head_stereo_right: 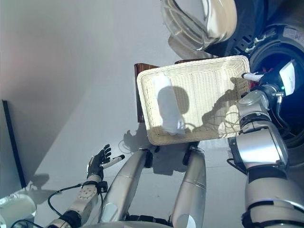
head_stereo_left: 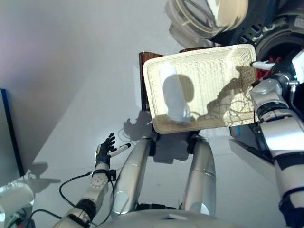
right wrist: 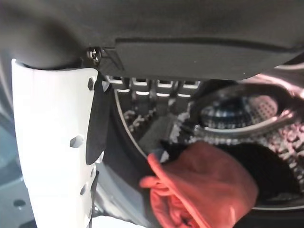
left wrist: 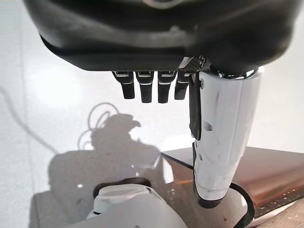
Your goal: Pick up the clothes and place them into the washing machine
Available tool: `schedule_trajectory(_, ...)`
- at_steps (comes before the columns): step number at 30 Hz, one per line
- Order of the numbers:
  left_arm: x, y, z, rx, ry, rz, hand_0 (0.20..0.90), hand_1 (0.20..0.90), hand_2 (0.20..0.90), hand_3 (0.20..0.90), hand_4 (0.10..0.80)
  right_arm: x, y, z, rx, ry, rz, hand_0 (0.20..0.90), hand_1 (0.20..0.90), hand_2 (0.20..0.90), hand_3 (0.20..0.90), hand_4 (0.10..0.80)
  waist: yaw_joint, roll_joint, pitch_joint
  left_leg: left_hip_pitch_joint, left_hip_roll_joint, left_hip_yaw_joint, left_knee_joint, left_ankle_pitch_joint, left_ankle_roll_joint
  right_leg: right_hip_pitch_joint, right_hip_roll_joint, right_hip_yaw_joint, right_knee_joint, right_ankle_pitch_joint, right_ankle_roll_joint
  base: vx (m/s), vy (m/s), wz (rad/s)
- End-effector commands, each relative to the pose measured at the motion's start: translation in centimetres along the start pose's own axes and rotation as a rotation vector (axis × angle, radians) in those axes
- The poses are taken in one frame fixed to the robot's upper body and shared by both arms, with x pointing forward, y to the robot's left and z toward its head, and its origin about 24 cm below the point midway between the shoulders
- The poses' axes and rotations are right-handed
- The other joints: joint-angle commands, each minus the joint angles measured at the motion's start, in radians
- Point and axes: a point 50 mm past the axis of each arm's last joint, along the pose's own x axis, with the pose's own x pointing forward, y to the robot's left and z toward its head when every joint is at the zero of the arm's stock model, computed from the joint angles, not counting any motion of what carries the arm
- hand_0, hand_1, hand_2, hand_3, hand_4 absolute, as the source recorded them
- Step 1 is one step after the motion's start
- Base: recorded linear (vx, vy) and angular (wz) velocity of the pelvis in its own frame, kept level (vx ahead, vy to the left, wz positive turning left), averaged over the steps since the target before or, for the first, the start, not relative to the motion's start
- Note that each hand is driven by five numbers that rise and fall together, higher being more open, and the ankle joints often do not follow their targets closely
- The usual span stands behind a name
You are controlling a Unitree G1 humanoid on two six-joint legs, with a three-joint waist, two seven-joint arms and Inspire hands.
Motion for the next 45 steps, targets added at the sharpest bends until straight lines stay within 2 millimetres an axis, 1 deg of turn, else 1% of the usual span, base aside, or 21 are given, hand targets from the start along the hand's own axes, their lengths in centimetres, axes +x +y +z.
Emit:
schedule_trajectory(1, 0.0, 1.9, 0.0, -0.031, -0.025, 0.103, 0.9, 0.9, 0.9, 0.9, 0.8, 2.9, -4.9, 0.3, 0.007, -0.01, -0.199, 0.9, 0.9, 0.9, 0.9, 0.8, -0.058, 0.003, 0.018, 0.114, -0.036, -0.037, 0.014, -0.108, -0.111, 0.009, 0.019, -0.047, -0.347, 0.211, -0.014, 0.184, -0.206, -0.07)
schedule_trajectory(3, -0.1, 1.9, 0.4, -0.048, -0.044, 0.096, 0.9, 0.9, 0.9, 0.9, 0.8, 3.2, -5.4, 0.1, 0.026, 0.008, -0.202, 0.9, 0.9, 0.9, 0.9, 0.8, -0.065, 0.017, 0.009, 0.105, -0.047, -0.043, 0.029, -0.111, -0.109, 0.011, 0.033, 0.005, -0.307, 0.246, -0.021, 0.069, -0.127, 0.26)
schedule_trajectory(6, -0.7, 1.6, -0.4, -0.061, -0.02, 0.095, 0.9, 0.9, 0.9, 0.9, 0.8, 3.0, -5.0, -1.0, -0.003, 0.029, -0.173, 0.9, 0.9, 0.9, 0.9, 0.8, -0.049, 0.027, -0.013, 0.137, -0.016, -0.046, 0.04, -0.125, -0.117, 0.048, 0.058, -0.023, -0.29, 0.212, -0.046, 0.121, -0.098, 0.36)
schedule_trajectory(11, -1.5, 1.4, -2.4, -0.042, 0.072, 0.092, 0.9, 0.9, 0.9, 0.9, 0.8, 1.4, -2.5, -1.8, -0.008, 0.04, -0.092, 0.9, 0.9, 0.9, 0.9, 0.8, -0.041, 0.021, -0.042, 0.15, 0.017, -0.055, 0.096, -0.126, -0.141, 0.127, 0.078, -0.051, -0.293, 0.153, -0.073, 0.115, -0.157, -0.08)
schedule_trajectory(12, -1.7, 1.3, -2.8, -0.046, 0.085, 0.089, 0.9, 0.9, 0.9, 0.9, 0.8, 1.1, -2.2, -2.5, -0.015, 0.05, -0.08, 0.9, 0.9, 0.9, 0.9, 0.8, -0.041, 0.02, -0.045, 0.131, 0.019, -0.05, 0.139, -0.101, -0.157, 0.158, 0.084, -0.048, -0.303, 0.136, -0.083, 0.098, -0.14, 0.06)
schedule_trajectory(14, -1.9, 0.8, -3.0, -0.051, 0.097, 0.072, 0.9, 0.9, 0.9, 0.9, 0.8, 1.0, -2.3, -3.5, -0.013, 0.077, -0.075, 0.9, 0.9, 0.9, 0.9, 0.8, -0.027, 0.02, -0.028, 0.054, 0.023, -0.059, 0.269, 0.058, -0.208, 0.202, 0.091, -0.052, -0.304, 0.11, -0.117, 0.058, -0.158, 0.08)
schedule_trajectory(15, -1.9, 0.8, -3.1, -0.045, 0.102, 0.07, 0.9, 0.9, 0.9, 0.9, 0.8, 0.9, -2.3, -4.2, -0.012, 0.093, -0.078, 0.9, 0.9, 0.9, 0.9, 0.8, -0.019, 0.019, -0.024, 0.034, 0.028, -0.062, 0.305, 0.09, -0.21, 0.216, 0.087, -0.058, -0.302, 0.102, -0.131, 0.08, -0.133, 0.34)
schedule_trajectory(18, -1.8, 1.0, -3.2, -0.038, 0.111, 0.078, 0.9, 0.9, 0.9, 0.9, 0.8, 0.3, -1.7, -4.9, -0.014, 0.112, -0.06, 0.9, 0.9, 0.9, 0.9, 0.8, -0.007, 0.016, -0.031, 0.017, 0.039, -0.077, 0.304, 0.071, -0.191, 0.234, 0.094, -0.063, -0.298, 0.079, -0.132, 0.139, -0.074, 0.48)
schedule_trajectory(19, -1.7, 1.6, -3.1, -0.032, 0.111, 0.098, 0.9, 0.9, 0.9, 0.9, 0.8, 0.0, -1.4, -5.3, -0.011, 0.133, -0.047, 0.9, 0.9, 0.9, 0.9, 0.8, 0.013, 0.021, -0.033, -0.013, 0.083, -0.082, 0.187, 0.039, -0.187, 0.264, 0.12, -0.066, -0.275, 0.021, -0.121, 0.205, -0.013, 0.06)
schedule_trajectory(20, -1.6, 1.8, -3.0, -0.022, 0.108, 0.104, 0.9, 0.9, 0.9, 0.9, 0.8, -0.1, -1.4, -5.3, -0.008, 0.137, -0.049, 0.9, 0.9, 0.9, 0.9, 0.8, 0.029, 0.029, -0.023, -0.02, 0.115, -0.088, 0.037, 0.138, -0.187, 0.268, 0.142, -0.073, -0.273, 0.035, -0.119, 0.205, -0.015, -0.02)
schedule_trajectory(21, -1.6, 1.8, -3.0, -0.022, 0.108, 0.104, 0.9, 0.9, 0.9, 0.9, 0.8, -0.1, -1.4, -5.3, -0.007, 0.137, -0.049, 0.9, 0.9, 0.9, 0.9, 0.8, 0.029, 0.027, -0.02, -0.014, 0.114, -0.086, 0.032, 0.14, -0.187, 0.271, 0.14, -0.072, -0.273, 0.035, -0.119, 0.22, 0.087, 0.01)
schedule_trajectory(22, -1.5, 2.3, -3.0, -0.01, 0.109, 0.122, 0.9, 0.9, 0.9, 0.9, 0.8, -0.2, -1.2, -5.2, 0.009, 0.141, -0.05, 0.9, 0.9, 0.9, 0.9, 0.8, 0.074, 0.048, -0.002, 0.007, 0.163, -0.144, -0.223, 0.26, -0.202, 0.289, 0.199, -0.066, -0.228, -0.007, -0.103, 0.315, 0.088, -0.01)
schedule_trajectory(23, -1.4, 2.6, -3.1, -0.004, 0.117, 0.132, 0.9, 0.9, 0.9, 0.9, 0.8, -0.1, -1.1, -4.8, 0.024, 0.135, -0.051, 0.9, 0.9, 0.9, 0.9, 0.8, 0.085, 0.054, 0.003, 0.033, 0.186, -0.157, -0.314, 0.287, -0.199, 0.29, 0.215, -0.056, -0.2, -0.031, -0.096, 0.315, 0.09, -0.11)
schedule_trajectory(26, -1.6, 3.1, -3.6, 0.01, 0.139, 0.156, 0.9, 0.9, 0.9, 0.9, 0.8, -0.6, 0.0, -3.8, 0.048, 0.11, 0.005, 0.9, 0.9, 0.9, 0.9, 0.8, 0.095, 0.057, -0.011, 0.104, 0.194, -0.154, -0.363, 0.276, -0.192, 0.262, 0.234, -0.035, -0.139, -0.053, -0.075, 0.154, 0.182, -0.65)
schedule_trajectory(30, -1.2, 3.0, -2.9, 0.008, 0.107, 0.149, 0.9, 0.9, 0.9, 0.9, 0.8, -0.7, 0.3, -3.8, 0.028, 0.11, 0.049, 0.9, 0.9, 0.9, 0.9, 0.8, 0.099, 0.05, -0.039, 0.102, 0.157, -0.096, -0.335, 0.258, -0.181, 0.252, 0.194, -0.007, -0.175, -0.031, -0.061, 0.113, 0.233, -1.01)
schedule_trajectory(33, -1.0, 2.9, -2.3, -0.01, 0.078, 0.149, 0.9, 0.9, 0.9, 0.9, 0.8, -0.6, 0.3, -3.4, 0.005, 0.091, 0.057, 0.9, 0.9, 0.9, 0.9, 0.8, 0.103, 0.052, -0.046, 0.103, 0.149, -0.074, -0.336, 0.251, -0.174, 0.254, 0.178, 0.009, -0.212, -0.01, -0.05, 0.119, 0.243, -0.65)
schedule_trajectory(34, -0.7, 2.9, -1.6, -0.034, 0.048, 0.156, 0.9, 0.9, 0.9, 0.9, 0.8, -0.4, 0.2, -2.8, -0.008, 0.073, 0.06, 0.9, 0.9, 0.9, 0.9, 0.8, 0.112, 0.053, -0.052, 0.105, 0.144, -0.05, -0.339, 0.24, -0.169, 0.262, 0.153, 0.005, -0.26, 0.02, -0.032, 0.077, 0.241, -0.7)
schedule_trajectory(35, -0.7, 3.0, -1.5, -0.048, 0.04, 0.166, 0.9, 0.9, 0.9, 0.9, 0.8, -0.4, 0.3, -2.2, -0.009, 0.057, 0.065, 0.9, 0.9, 0.9, 0.9, 0.8, 0.127, 0.049, -0.053, 0.103, 0.148, -0.036, -0.34, 0.235, -0.168, 0.259, 0.137, -0.024, -0.283, 0.041, -0.027, 0.084, 0.335, -1.14)
schedule_trajectory(36, -0.5, 3.2, -1.0, -0.069, 0.018, 0.182, 0.9, 0.9, 0.9, 0.9, 0.8, -0.1, 0.2, -1.2, -0.009, 0.026, 0.06, 0.9, 0.9, 0.9, 0.9, 0.8, 0.157, 0.041, -0.052, 0.097, 0.157, -0.014, -0.342, 0.229, -0.172, 0.257, 0.094, -0.112, -0.314, 0.073, -0.021, 0.028, 0.139, -1.16)
schedule_trajectory(37, -0.6, 3.2, -1.1, -0.079, 0.02, 0.175, 0.9, 0.9, 0.9, 0.9, 0.8, 0.1, -0.1, -0.9, -0.011, 0.017, 0.06, 0.9, 0.9, 0.9, 0.9, 0.8, 0.16, 0.04, -0.054, 0.097, 0.164, -0.008, -0.346, 0.23, -0.173, 0.258, 0.076, -0.135, -0.325, 0.081, -0.017, 0.03, 0.048, -0.94)
schedule_trajectory(45, -0.4, 2.4, -0.8, -0.086, 0.012, 0.149, 0.9, 0.9, 0.9, 0.9, 0.8, 1.2, -1.3, 0.9, -0.009, -0.024, 0.022, 0.9, 0.9, 0.9, 0.9, 0.8, 0.128, 0.031, -0.056, 0.111, 0.156, 0.013, -0.341, 0.205, -0.166, 0.261, 0.071, -0.12, -0.374, 0.096, -0.015, 0.059, 0.035, -0.1)
